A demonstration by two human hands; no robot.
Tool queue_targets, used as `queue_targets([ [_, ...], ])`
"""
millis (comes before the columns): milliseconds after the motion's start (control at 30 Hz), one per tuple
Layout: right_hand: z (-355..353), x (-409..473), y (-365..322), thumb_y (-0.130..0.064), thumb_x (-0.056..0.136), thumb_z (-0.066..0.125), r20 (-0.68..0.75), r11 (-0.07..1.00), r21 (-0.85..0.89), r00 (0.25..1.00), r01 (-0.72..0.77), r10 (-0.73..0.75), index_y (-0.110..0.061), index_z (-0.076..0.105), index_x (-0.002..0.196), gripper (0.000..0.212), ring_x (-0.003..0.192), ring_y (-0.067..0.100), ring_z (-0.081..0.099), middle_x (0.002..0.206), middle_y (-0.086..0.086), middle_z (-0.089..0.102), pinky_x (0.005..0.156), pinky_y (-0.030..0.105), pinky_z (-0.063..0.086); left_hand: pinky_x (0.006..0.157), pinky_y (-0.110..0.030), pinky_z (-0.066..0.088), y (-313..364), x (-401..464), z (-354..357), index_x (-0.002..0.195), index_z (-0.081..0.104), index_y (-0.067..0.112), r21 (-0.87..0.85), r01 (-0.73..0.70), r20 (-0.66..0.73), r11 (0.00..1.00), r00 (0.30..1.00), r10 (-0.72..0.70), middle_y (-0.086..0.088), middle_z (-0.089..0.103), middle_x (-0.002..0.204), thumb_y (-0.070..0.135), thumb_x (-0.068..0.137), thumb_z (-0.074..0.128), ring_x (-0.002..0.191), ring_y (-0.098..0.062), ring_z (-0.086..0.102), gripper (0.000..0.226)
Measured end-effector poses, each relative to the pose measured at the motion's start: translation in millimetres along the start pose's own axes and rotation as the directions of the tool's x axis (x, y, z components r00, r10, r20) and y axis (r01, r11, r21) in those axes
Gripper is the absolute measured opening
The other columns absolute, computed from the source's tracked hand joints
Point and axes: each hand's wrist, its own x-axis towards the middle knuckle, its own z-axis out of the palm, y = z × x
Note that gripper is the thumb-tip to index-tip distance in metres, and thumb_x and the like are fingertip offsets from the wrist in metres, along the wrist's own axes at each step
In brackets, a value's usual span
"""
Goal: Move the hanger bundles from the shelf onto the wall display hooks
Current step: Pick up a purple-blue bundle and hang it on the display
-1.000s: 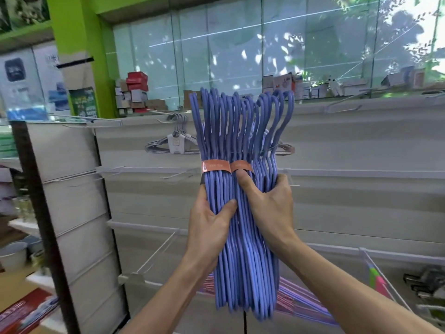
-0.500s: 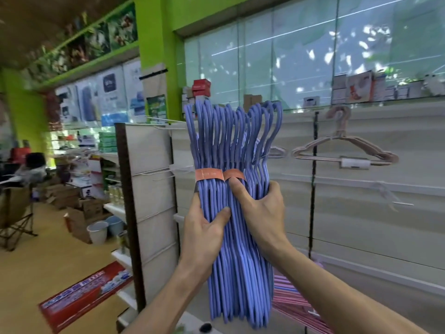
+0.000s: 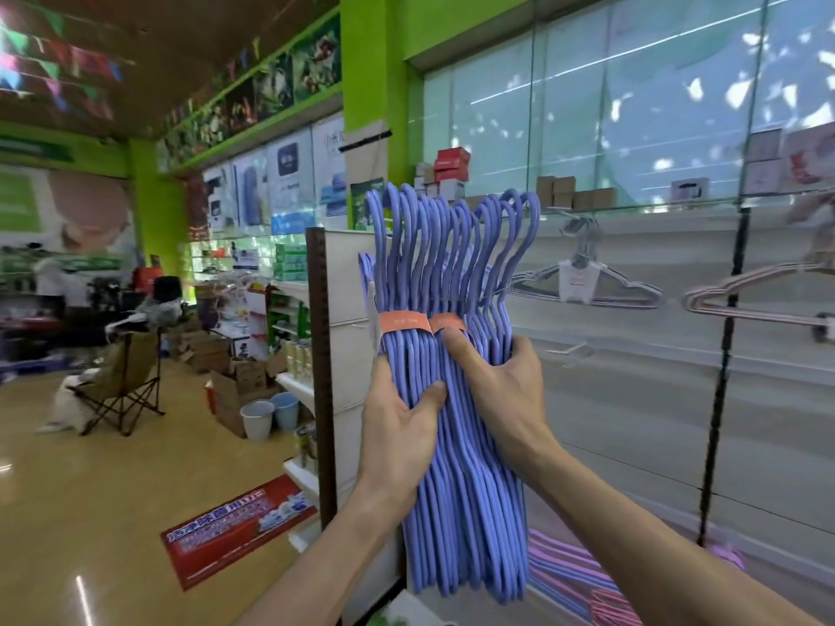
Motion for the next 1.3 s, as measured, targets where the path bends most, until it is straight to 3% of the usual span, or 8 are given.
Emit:
queue_targets([
  [367,31.1,110.3,36.3,-0.054,0.066,0.086,0.077,0.998,-0.017,0.995,-0.057,0.058,-0.015,0.064,0.105,0.059,0.085,0.016,0.074,0.098,0.001,0.074,0.081,0.044,0.061,0.094,-0.047,0.056,-57.5,100.8,18.8,0.131,0.050,0.020,0.033,0.018,-0.038,0.999,0.999,-0.017,-0.003,0.067,0.121,-0.002,0.097,0.057,0.108,-0.018,0.068,0.041],
  [500,40.6,160.3,53.4,-0.055,0.065,0.086,0.093,0.996,-0.016,0.992,-0.085,0.086,-0.010,0.064,0.106,0.064,0.085,0.022,0.074,0.098,0.006,0.075,0.079,0.046,0.061,0.102,-0.050,0.051,-83.9,148.1,32.6,0.140,0.043,0.017,0.047,0.031,-0.039,0.998,0.999,-0.029,-0.007,0.059,0.135,0.000,0.096,0.057,0.122,-0.026,0.061,0.049],
  [733,60.6,242.5,87.3,-0.050,0.068,0.086,0.109,0.991,-0.040,0.986,-0.125,0.129,-0.004,0.068,0.105,0.062,0.080,0.025,0.075,0.093,0.011,0.076,0.074,0.046,0.062,0.101,-0.052,0.050,-135.6,229.7,47.6,0.136,0.043,0.016,0.099,0.042,-0.035,0.994,0.999,-0.038,-0.009,0.061,0.129,0.004,0.095,0.058,0.119,-0.028,0.062,0.045],
  [900,70.8,286.2,111.5,-0.050,0.068,0.086,0.124,0.989,-0.082,0.984,-0.120,0.130,-0.009,0.071,0.094,0.051,0.066,0.016,0.074,0.082,0.006,0.077,0.055,0.030,0.059,0.108,-0.051,0.044,-160.4,265.5,55.2,0.144,0.034,0.010,0.178,0.027,-0.060,0.984,0.998,-0.017,-0.014,0.048,0.145,0.010,0.093,0.059,0.134,-0.030,0.049,0.057],
  [967,74.0,300.7,119.5,-0.053,0.067,0.085,0.128,0.986,-0.116,0.983,-0.116,0.130,-0.010,0.070,0.093,0.052,0.064,0.015,0.073,0.081,0.005,0.076,0.052,0.027,0.056,0.103,-0.050,0.048,-167.5,275.4,58.2,0.137,0.040,0.009,0.207,0.018,-0.065,0.978,0.998,-0.005,-0.013,0.054,0.135,0.008,0.094,0.058,0.125,-0.027,0.055,0.047],
  [1067,79.5,323.6,127.2,-0.057,0.065,0.083,0.148,0.981,-0.158,0.979,-0.115,0.139,-0.009,0.073,0.091,0.056,0.068,0.019,0.075,0.081,0.007,0.077,0.063,0.036,0.061,0.087,-0.055,0.053,-174.0,289.7,60.6,0.114,0.046,0.011,0.243,0.015,-0.058,0.970,0.998,-0.001,-0.016,0.060,0.109,0.008,0.088,0.059,0.101,-0.034,0.063,0.030],
  [1233,89.3,359.1,129.8,-0.067,0.066,0.077,0.144,0.966,-0.216,0.974,-0.142,0.175,0.015,0.067,0.101,0.089,0.070,0.026,0.067,0.102,0.030,0.070,0.072,0.041,0.057,0.075,-0.054,0.056,-177.0,318.2,61.4,0.110,0.047,0.009,0.243,0.016,-0.025,0.970,1.000,-0.010,-0.022,0.061,0.107,0.008,0.080,0.061,0.095,-0.039,0.063,0.033],
  [1300,94.2,373.0,127.7,-0.068,0.065,0.077,0.150,0.963,-0.234,0.973,-0.138,0.176,0.004,0.068,0.088,0.076,0.070,0.026,0.063,0.098,0.031,0.070,0.071,0.040,0.056,0.076,-0.056,0.055,-178.8,333.7,62.3,0.109,0.048,0.006,0.236,0.003,-0.013,0.972,1.000,0.000,-0.023,0.061,0.105,0.006,0.080,0.059,0.092,-0.039,0.064,0.031],
])
